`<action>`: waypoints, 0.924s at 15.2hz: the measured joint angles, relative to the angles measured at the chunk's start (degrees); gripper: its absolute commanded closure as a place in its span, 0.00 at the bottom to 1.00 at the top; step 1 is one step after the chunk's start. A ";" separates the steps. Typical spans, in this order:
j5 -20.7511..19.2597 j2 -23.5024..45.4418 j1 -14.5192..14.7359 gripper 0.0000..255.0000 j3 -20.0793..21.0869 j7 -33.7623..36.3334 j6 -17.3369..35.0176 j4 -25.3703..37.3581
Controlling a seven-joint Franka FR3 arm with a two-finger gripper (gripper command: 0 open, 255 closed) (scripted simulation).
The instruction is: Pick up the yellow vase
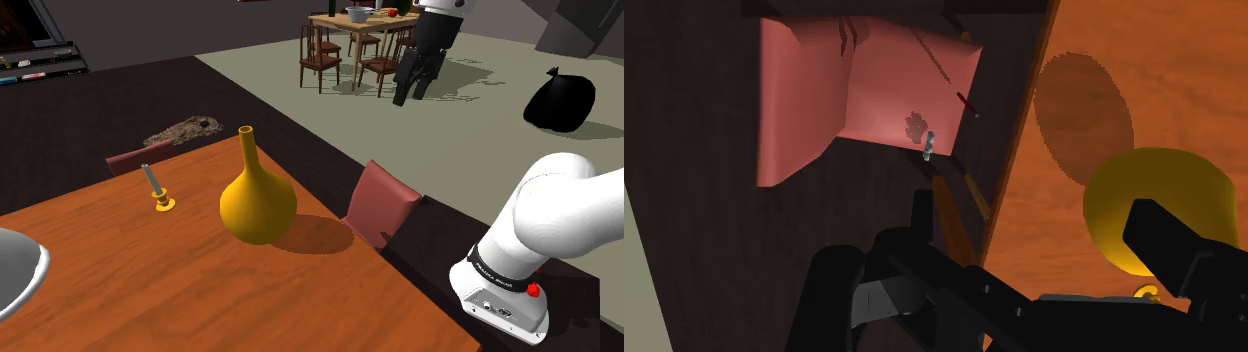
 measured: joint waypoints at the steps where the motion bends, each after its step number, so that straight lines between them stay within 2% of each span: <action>1: 0.00 0.00 0.00 0.00 0.00 0.00 0.00 0.00; 7: 2.55 7.05 1.49 0.00 6.59 7.17 2.22 4.92; 14: 3.40 18.72 2.49 0.00 15.10 17.41 4.15 14.63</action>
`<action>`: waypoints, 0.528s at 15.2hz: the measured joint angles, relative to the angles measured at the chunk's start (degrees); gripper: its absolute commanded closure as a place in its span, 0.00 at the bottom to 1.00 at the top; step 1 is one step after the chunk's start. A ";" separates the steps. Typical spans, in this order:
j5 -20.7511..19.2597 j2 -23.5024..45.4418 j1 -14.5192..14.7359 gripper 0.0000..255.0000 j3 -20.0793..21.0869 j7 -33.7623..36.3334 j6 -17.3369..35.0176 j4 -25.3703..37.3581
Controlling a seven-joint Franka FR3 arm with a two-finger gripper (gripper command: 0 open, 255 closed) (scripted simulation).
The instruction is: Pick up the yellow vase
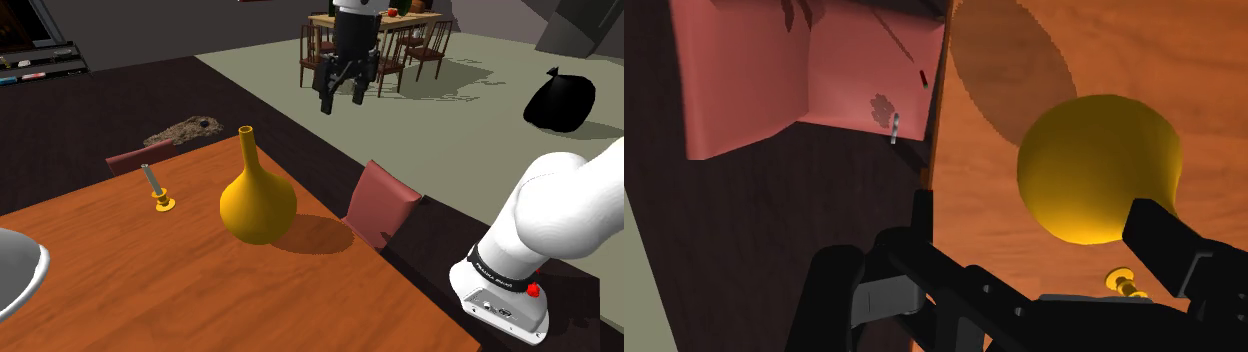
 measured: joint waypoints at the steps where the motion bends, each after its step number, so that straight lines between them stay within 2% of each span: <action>1: -0.27 2.17 -0.02 0.00 1.08 1.39 0.17 1.96; 8: -4.18 17.17 0.91 0.00 9.16 13.28 -0.73 16.77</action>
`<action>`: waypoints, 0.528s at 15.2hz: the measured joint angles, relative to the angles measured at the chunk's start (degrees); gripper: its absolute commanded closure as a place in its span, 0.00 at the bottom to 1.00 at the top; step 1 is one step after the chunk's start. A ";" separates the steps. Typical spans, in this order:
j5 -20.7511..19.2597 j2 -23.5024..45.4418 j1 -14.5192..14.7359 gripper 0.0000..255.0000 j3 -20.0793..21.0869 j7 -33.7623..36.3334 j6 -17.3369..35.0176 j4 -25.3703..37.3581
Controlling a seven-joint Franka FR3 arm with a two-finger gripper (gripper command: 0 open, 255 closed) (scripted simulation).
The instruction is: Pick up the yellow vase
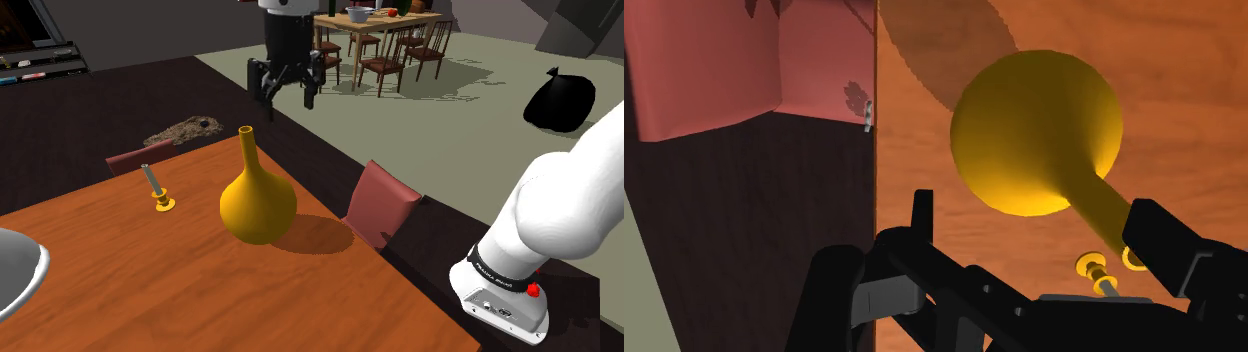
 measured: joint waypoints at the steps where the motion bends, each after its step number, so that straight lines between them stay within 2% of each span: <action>1: -1.00 2.46 0.16 0.00 0.88 1.56 -0.52 2.62; 6: -7.34 15.71 2.89 0.00 4.98 10.16 -3.32 16.25; 8: -8.17 17.25 3.41 0.00 5.26 11.23 -3.01 17.11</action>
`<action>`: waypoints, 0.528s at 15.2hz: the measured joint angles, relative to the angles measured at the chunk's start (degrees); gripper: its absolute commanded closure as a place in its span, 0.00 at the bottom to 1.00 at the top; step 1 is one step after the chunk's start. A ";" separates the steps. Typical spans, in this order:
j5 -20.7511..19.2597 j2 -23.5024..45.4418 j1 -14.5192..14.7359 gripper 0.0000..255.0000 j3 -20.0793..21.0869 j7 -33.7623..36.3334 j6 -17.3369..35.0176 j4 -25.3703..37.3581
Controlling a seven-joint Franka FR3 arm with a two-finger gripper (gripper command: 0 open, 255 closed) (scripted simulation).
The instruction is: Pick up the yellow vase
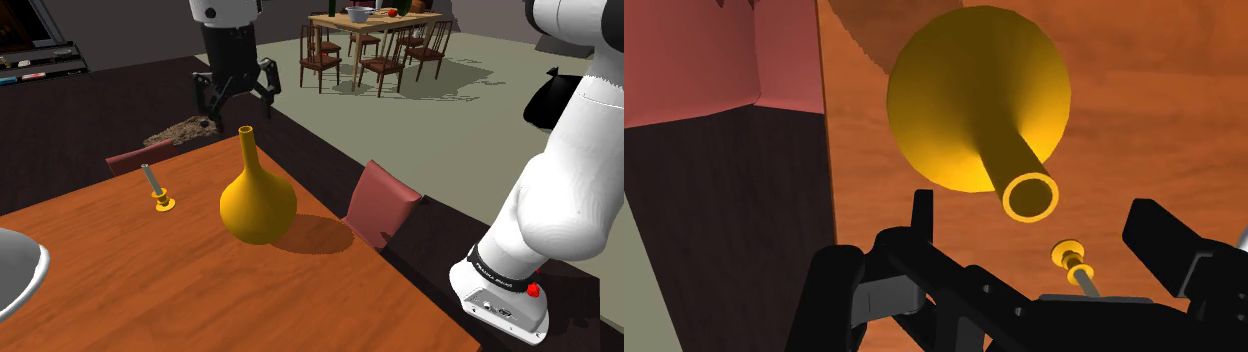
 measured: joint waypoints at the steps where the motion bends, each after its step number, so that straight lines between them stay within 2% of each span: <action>1: -0.11 0.18 0.05 0.00 0.02 0.15 0.67 -0.54; 6: 0.09 -0.31 -0.12 0.00 -0.07 0.10 4.40 -4.75; 7: 0.06 -0.26 -0.11 1.00 -0.06 0.13 4.63 -4.93; 8: 0.06 -0.27 -0.11 1.00 -0.07 0.13 4.76 -5.06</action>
